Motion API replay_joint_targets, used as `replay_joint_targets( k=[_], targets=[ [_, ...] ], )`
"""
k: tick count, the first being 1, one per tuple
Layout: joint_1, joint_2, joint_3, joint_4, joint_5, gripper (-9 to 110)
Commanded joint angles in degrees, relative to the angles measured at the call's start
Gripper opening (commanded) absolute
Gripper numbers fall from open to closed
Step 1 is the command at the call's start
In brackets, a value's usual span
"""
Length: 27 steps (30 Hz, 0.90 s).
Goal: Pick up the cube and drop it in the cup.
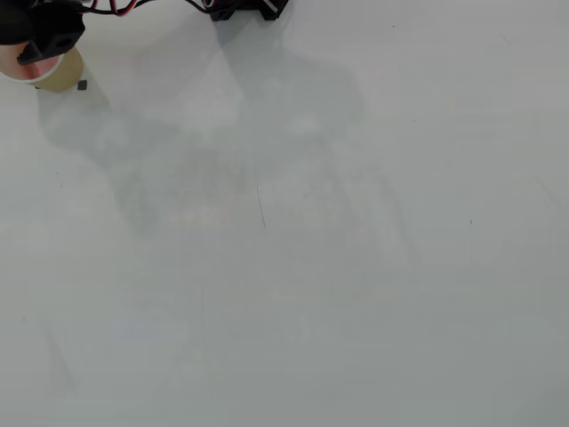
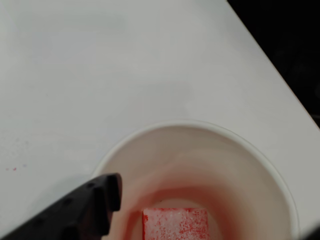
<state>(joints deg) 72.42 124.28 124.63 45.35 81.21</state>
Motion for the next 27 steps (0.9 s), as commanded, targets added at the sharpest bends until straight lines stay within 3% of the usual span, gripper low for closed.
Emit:
replay_joint_targets(
  k=[1, 19, 27],
  targets=[
    [0.5, 3.5, -1.7, -2.2, -0.2, 44],
    [0.3, 3.6, -0.8, -3.6, -0.8, 45],
    [-0.3, 3.6, -0.4, -4.8, -0.8, 19]
  ],
)
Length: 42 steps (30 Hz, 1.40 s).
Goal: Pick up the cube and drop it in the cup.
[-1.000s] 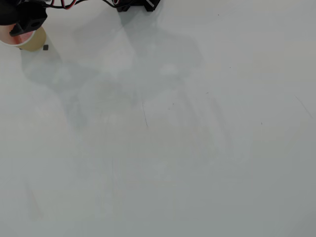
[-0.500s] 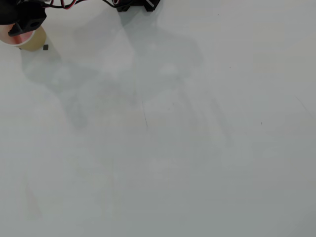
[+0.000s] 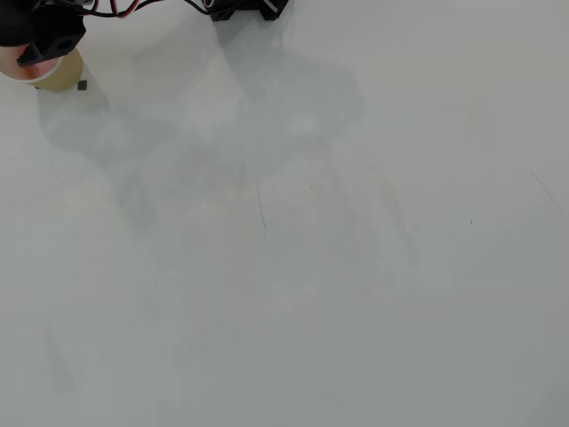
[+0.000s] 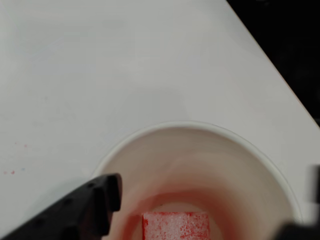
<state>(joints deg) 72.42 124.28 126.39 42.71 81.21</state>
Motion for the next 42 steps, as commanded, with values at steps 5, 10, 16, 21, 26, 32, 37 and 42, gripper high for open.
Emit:
replay_joint_targets(
  k=[5, 10, 16, 21, 26, 32, 37, 42],
  targets=[
    [-0.8, 3.6, -2.1, -3.0, -0.8, 8],
    [-2.1, 3.9, -1.3, -6.0, -0.4, 0],
    [-6.6, 5.5, 0.3, -8.1, -0.8, 0],
    [-12.9, 6.9, 0.8, -8.1, -0.8, 0],
    [-21.9, 9.4, 3.3, -9.0, -0.8, 0],
    [-34.1, 15.1, 11.4, -13.3, -0.8, 0],
    [-45.3, 21.3, 18.6, -15.4, -0.8, 0],
    [-55.8, 27.7, 24.6, -14.9, -0.8, 0]
  ],
)
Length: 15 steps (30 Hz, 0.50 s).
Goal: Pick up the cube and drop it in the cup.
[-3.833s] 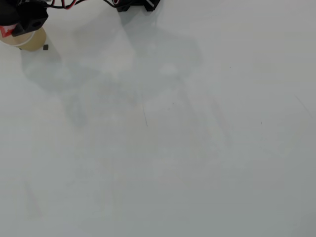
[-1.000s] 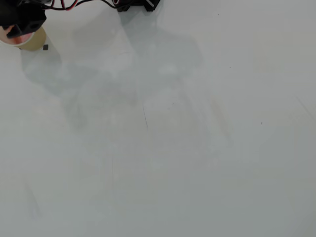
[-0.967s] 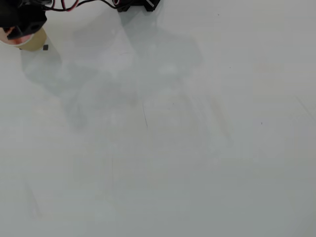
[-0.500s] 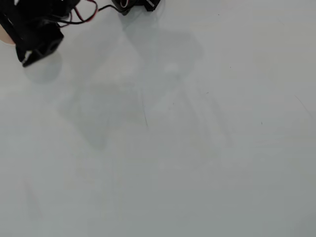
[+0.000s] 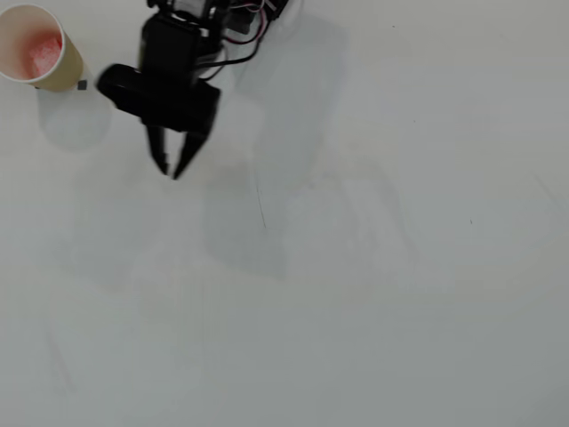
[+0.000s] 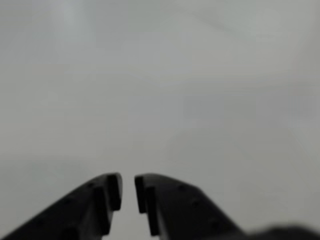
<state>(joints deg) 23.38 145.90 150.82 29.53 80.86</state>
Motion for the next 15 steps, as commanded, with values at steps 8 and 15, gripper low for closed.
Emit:
replay_joint_targets(
  k=[8, 15],
  targets=[
    [-19.0, 16.8, 9.1, 1.8, -0.4, 0],
    [-24.7, 22.2, 15.6, 3.5, -0.4, 0]
  ],
)
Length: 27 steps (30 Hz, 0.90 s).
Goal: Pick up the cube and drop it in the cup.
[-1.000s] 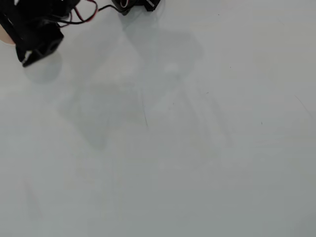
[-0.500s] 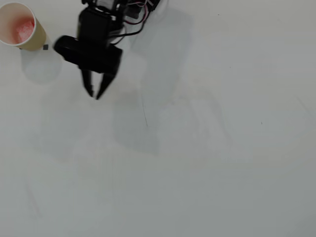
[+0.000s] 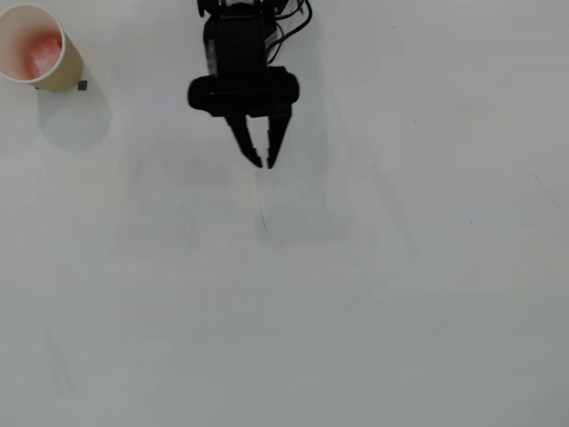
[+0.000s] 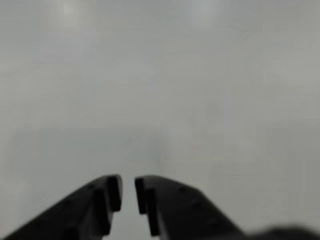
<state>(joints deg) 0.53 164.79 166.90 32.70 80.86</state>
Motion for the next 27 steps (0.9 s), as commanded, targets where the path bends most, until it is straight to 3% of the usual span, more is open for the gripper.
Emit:
replay_joint_targets(
  k=[1, 27],
  targets=[
    [-2.5, 4.0, 0.2, 0.9, -0.4, 0],
    [-6.2, 14.5, 11.8, 23.4, -0.4, 0]
  ],
)
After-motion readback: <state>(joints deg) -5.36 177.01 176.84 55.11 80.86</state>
